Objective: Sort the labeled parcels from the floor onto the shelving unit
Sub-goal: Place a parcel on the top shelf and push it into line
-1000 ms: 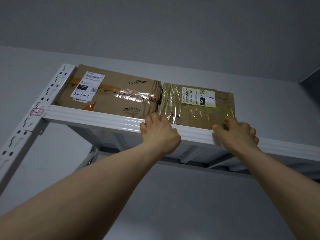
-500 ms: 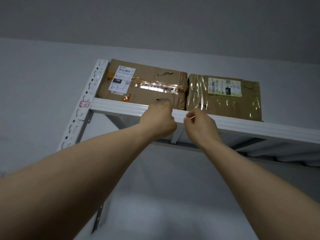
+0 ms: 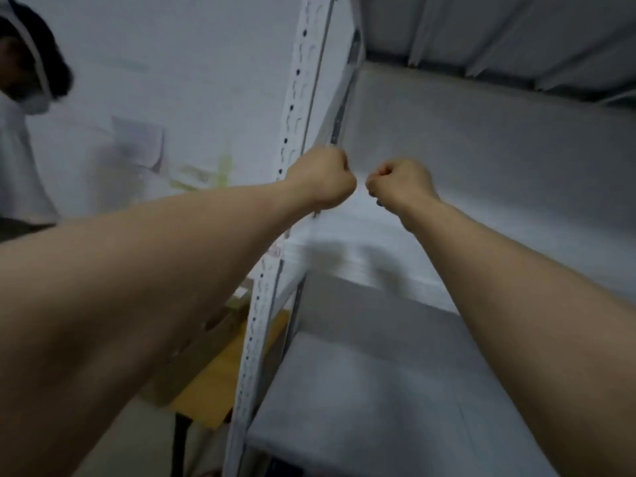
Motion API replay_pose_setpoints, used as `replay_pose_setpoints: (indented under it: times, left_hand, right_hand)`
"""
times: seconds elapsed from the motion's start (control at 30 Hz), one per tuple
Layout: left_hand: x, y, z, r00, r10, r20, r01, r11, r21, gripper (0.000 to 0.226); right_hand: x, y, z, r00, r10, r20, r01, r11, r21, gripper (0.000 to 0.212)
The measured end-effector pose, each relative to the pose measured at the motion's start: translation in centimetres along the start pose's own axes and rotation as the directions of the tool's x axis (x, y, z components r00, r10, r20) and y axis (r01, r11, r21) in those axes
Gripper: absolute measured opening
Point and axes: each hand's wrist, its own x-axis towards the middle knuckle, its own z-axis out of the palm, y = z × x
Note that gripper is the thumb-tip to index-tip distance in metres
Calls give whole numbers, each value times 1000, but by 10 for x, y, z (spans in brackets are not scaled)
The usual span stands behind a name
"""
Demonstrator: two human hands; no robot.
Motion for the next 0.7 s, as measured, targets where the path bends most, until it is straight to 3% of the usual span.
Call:
replay_pose_setpoints:
  times: [0.13, 0.27, 0.47, 0.7]
  left_hand:
    - [-93, -87, 31, 965, -148, 218, 152, 988, -2, 13]
    - [-181, -162, 61, 872, -296, 389, 310, 950, 29, 21]
    - [-281, -244, 111, 593, -499, 632, 559, 820, 123, 20]
    - [-383, -300, 157, 290, -636, 715, 713, 642, 281, 14]
  right_hand:
    - [-80, 21, 96, 950, 156, 271, -169, 985, 23, 13]
    - [-160, 45, 184, 807, 286, 516, -312, 949, -38, 10]
    - [-249, 87, 284, 488, 490, 722, -492, 838, -237, 21]
    - [-328, 144, 371, 199, 593, 780, -599, 704, -381, 16]
